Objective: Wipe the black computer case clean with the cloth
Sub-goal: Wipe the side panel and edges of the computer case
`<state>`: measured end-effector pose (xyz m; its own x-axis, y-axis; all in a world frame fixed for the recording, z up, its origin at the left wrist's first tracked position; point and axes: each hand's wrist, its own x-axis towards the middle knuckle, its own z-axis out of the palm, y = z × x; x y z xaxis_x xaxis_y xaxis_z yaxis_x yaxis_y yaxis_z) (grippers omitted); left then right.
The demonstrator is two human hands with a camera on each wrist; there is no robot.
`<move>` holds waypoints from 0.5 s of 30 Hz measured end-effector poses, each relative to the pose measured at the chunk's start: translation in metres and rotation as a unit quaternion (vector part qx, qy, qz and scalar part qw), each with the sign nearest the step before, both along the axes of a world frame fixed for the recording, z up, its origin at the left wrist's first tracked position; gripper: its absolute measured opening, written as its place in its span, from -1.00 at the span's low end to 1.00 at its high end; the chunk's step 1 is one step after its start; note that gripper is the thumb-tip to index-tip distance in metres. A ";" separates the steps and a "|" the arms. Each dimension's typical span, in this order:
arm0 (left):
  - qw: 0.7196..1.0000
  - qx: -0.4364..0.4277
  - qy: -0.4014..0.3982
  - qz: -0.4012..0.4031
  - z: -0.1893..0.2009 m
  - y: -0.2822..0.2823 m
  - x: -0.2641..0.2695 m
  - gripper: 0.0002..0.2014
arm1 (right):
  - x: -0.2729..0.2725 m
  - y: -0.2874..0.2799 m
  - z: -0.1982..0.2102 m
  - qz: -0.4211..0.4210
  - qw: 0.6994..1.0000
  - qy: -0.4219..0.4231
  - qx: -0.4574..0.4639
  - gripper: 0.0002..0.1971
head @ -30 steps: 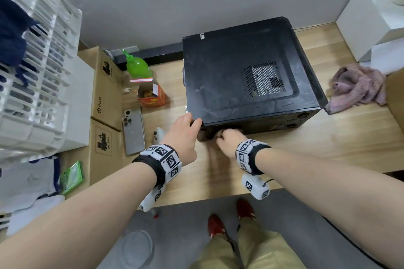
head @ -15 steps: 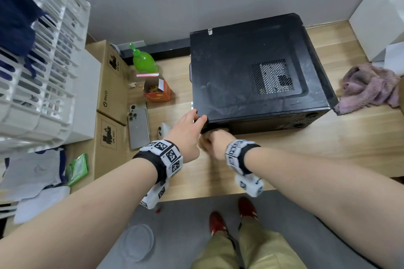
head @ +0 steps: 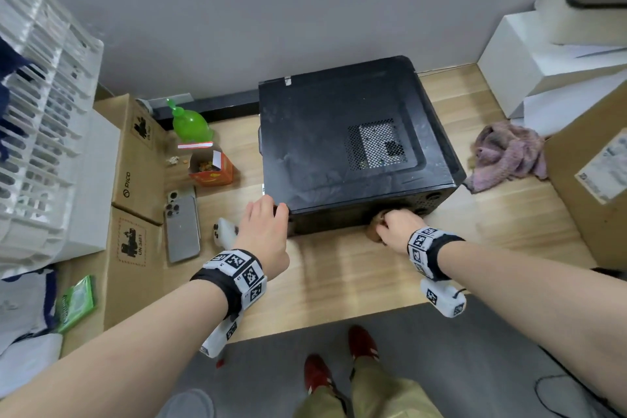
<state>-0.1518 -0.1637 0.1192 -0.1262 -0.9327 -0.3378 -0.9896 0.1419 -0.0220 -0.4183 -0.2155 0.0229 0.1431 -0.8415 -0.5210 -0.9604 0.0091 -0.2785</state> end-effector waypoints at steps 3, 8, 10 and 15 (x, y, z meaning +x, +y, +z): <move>0.998 -0.056 0.008 -0.018 -0.007 -0.007 -0.007 -0.50 | -0.038 -0.003 0.003 -0.029 0.999 0.032 -0.009 -0.67; 0.998 -0.034 0.021 -0.043 -0.016 -0.014 -0.026 -0.40 | -0.020 0.002 0.001 0.010 1.000 0.028 -0.009 -0.69; 0.998 -0.022 -0.009 -0.058 -0.017 -0.014 -0.027 -0.37 | 0.006 0.003 -0.002 0.048 0.999 0.001 0.001 -0.68; 0.996 0.009 -0.046 -0.078 -0.008 -0.019 -0.026 -0.30 | 0.056 0.005 0.008 0.090 0.995 -0.030 0.002 -0.62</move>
